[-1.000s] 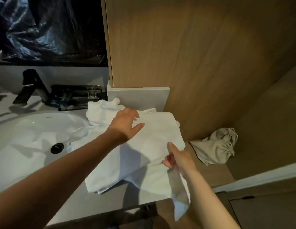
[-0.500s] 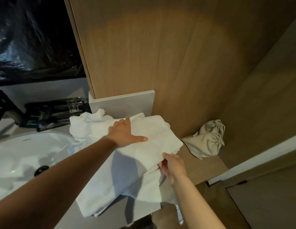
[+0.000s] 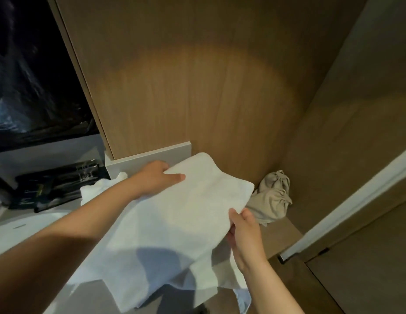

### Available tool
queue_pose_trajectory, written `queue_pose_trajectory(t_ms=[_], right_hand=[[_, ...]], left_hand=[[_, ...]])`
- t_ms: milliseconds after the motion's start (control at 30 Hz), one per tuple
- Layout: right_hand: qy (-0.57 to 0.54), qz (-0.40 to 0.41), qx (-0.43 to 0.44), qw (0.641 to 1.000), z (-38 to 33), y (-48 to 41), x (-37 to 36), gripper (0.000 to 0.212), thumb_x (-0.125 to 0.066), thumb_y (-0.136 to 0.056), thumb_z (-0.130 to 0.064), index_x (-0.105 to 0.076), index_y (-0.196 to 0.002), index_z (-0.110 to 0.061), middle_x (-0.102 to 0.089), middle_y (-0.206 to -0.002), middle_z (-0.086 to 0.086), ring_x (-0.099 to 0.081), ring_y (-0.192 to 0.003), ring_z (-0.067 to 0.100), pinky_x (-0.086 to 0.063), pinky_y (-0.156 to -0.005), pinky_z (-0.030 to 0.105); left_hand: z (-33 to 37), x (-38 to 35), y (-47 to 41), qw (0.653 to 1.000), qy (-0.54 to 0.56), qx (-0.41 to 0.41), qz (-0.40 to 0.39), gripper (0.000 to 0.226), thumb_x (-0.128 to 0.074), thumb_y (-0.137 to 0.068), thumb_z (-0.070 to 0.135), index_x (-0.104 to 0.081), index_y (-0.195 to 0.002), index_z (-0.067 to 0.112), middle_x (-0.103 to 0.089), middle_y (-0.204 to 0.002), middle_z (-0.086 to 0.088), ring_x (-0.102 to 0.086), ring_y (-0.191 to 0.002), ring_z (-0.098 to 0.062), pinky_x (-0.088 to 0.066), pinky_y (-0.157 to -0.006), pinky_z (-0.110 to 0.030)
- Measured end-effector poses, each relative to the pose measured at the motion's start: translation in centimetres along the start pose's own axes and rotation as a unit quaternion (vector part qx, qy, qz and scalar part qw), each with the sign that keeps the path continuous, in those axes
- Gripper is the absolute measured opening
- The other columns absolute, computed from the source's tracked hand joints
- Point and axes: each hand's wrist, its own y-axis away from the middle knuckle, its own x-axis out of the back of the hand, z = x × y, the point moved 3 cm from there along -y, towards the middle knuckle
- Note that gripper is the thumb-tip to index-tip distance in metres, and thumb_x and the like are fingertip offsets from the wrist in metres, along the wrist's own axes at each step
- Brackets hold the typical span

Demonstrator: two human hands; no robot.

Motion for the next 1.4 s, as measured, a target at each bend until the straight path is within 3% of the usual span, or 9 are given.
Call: queue_pose_trajectory(t_ms=[167, 367, 467, 667, 767, 867, 1000, 1200, 1400], right_hand=[[-0.006, -0.025, 0.087, 0.996, -6.9, 2.7, 3.2, 0.021, -0.047, -0.102, -0.019, -0.066, -0.112, -0.017, -0.075, -0.104, -0.003, -0.071, -0.09, 0.01, -0.054, -0.072, 0.023], [0.036, 0.019, 0.243, 0.969, -17.2, 6.9, 9.8, 0.021, -0.046, -0.102, -0.03, -0.067, -0.106, -0.027, -0.074, -0.101, -0.012, -0.069, -0.093, 0.007, -0.053, -0.082, 0.029], [0.054, 0.045, 0.33, 0.941, -22.1, 9.6, 13.4, 0.021, -0.045, -0.102, -0.034, -0.065, -0.094, -0.035, -0.071, -0.089, -0.025, -0.066, -0.082, -0.008, -0.049, -0.064, 0.014], [0.094, 0.12, 0.425, 0.892, -30.1, 14.0, 20.6, 0.022, -0.046, -0.102, -0.031, -0.067, -0.099, -0.023, -0.073, -0.088, -0.01, -0.069, -0.077, 0.003, -0.051, -0.056, 0.014], [0.116, 0.169, 0.461, 0.864, -33.8, 15.7, 23.1, 0.022, -0.044, -0.103, -0.029, -0.065, -0.098, -0.021, -0.071, -0.095, -0.001, -0.068, -0.088, 0.014, -0.059, -0.073, 0.032], [0.124, 0.207, 0.49, 0.838, -37.2, 16.1, 25.3, 0.025, -0.044, -0.103, -0.028, -0.064, -0.102, -0.013, -0.067, -0.103, 0.013, -0.063, -0.098, 0.031, -0.051, -0.09, 0.05], [0.125, 0.222, 0.514, 0.819, -41.3, 15.4, 27.7, 0.022, -0.045, -0.102, -0.031, -0.064, -0.096, -0.024, -0.069, -0.096, -0.001, -0.066, -0.091, 0.018, -0.054, -0.076, 0.031], [0.136, 0.229, 0.554, 0.789, -48.0, 12.7, 29.3, 0.023, -0.045, -0.102, -0.032, -0.064, -0.1, -0.018, -0.068, -0.101, 0.004, -0.065, -0.095, 0.023, -0.054, -0.084, 0.043], [0.119, 0.207, 0.609, 0.756, -53.7, 8.7, 28.9, 0.022, -0.045, -0.102, -0.032, -0.065, -0.105, -0.021, -0.07, -0.093, -0.007, -0.067, -0.083, 0.005, -0.051, -0.065, 0.021]], left_hand=[[8.4, 1.6, 4.9, 0.994, 0.059, -0.083, 0.028, 0.027, -0.063, -0.087, 0.047, -0.066, -0.092, 0.021, -0.07, -0.09, 0.007, -0.067, -0.082, -0.009, -0.05, -0.066, -0.023], [20.6, 1.3, 9.2, 0.974, 0.022, -0.187, 0.127, 0.035, -0.059, -0.088, 0.051, -0.059, -0.084, 0.016, -0.063, -0.081, 0.002, -0.057, -0.069, -0.011, -0.037, -0.056, -0.025], [26.0, -0.1, 11.1, 0.953, 0.029, -0.253, 0.165, 0.033, -0.056, -0.091, 0.048, -0.052, -0.077, 0.018, -0.056, -0.075, 0.006, -0.05, -0.065, -0.007, -0.032, -0.054, -0.024], [35.1, -3.1, 13.2, 0.914, 0.087, -0.355, 0.177, 0.033, -0.054, -0.091, 0.047, -0.056, -0.079, 0.017, -0.056, -0.072, 0.007, -0.052, -0.061, -0.004, -0.032, -0.051, -0.015], [39.0, -4.0, 13.5, 0.895, 0.146, -0.385, 0.171, 0.035, -0.06, -0.087, 0.047, -0.061, -0.076, 0.014, -0.061, -0.068, 0.003, -0.055, -0.056, 0.001, -0.038, -0.047, -0.011], [42.6, -5.1, 13.2, 0.882, 0.189, -0.407, 0.145, 0.036, -0.063, -0.085, 0.045, -0.062, -0.076, 0.011, -0.063, -0.069, 0.003, -0.054, -0.055, 0.0, -0.036, -0.05, -0.013], [47.0, -6.0, 11.9, 0.864, 0.225, -0.432, 0.125, 0.032, -0.065, -0.086, 0.043, -0.059, -0.077, 0.013, -0.064, -0.077, -0.002, -0.058, -0.064, -0.009, -0.04, -0.055, -0.02], [53.1, -5.4, 8.4, 0.829, 0.258, -0.481, 0.123, 0.034, -0.065, -0.087, 0.038, -0.062, -0.088, 0.005, -0.066, -0.087, -0.012, -0.064, -0.08, -0.03, -0.048, -0.063, -0.03], [56.8, -2.9, 4.6, 0.795, 0.274, -0.522, 0.145, 0.027, -0.067, -0.084, 0.04, -0.063, -0.085, 0.013, -0.066, -0.078, -0.007, -0.065, -0.075, -0.029, -0.049, -0.06, -0.031]])
